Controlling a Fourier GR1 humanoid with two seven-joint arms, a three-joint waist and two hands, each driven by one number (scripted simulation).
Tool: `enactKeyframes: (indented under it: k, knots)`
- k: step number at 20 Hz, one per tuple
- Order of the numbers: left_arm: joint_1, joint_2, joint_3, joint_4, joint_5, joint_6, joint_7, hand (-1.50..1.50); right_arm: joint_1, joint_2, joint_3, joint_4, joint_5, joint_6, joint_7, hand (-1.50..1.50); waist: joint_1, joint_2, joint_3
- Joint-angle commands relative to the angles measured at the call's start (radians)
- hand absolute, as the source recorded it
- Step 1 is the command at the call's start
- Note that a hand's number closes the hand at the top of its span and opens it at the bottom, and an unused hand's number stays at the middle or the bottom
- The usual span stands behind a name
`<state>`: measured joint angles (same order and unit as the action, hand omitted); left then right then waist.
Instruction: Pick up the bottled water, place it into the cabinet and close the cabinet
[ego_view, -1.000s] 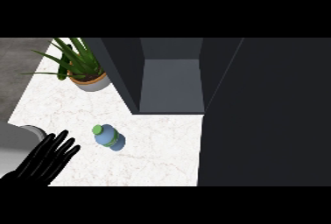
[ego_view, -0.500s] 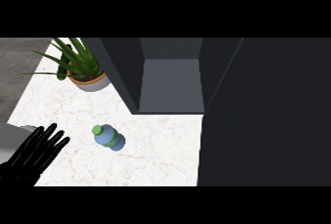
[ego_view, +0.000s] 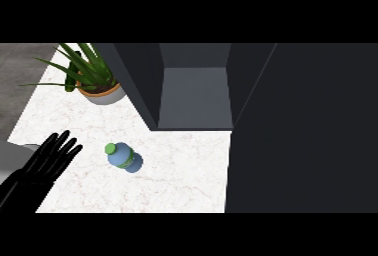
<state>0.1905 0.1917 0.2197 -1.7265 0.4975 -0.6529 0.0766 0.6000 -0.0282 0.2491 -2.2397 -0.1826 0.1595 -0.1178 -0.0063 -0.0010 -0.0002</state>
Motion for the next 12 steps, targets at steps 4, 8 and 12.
enactKeyframes:
  k: [4,8,12]
  knots:
    - [-0.144,-0.008,0.003,0.166,-0.175,0.007,-0.101,-1.5,-0.003,-0.027,-0.003,0.008,-0.019,0.019,-0.004,-1.5,-0.002,0.001,0.0]
    - [-0.195,-0.013,-0.004,0.297,-0.235,0.007,-0.149,-1.5,0.033,-0.027,0.005,0.0,-0.024,0.025,-0.037,-1.5,-0.003,0.001,0.0]
    - [-0.23,0.028,0.012,0.479,-0.308,-0.06,-0.286,-1.5,0.099,-0.025,0.045,-0.046,0.002,0.022,-0.06,-1.5,-0.005,0.001,0.0]
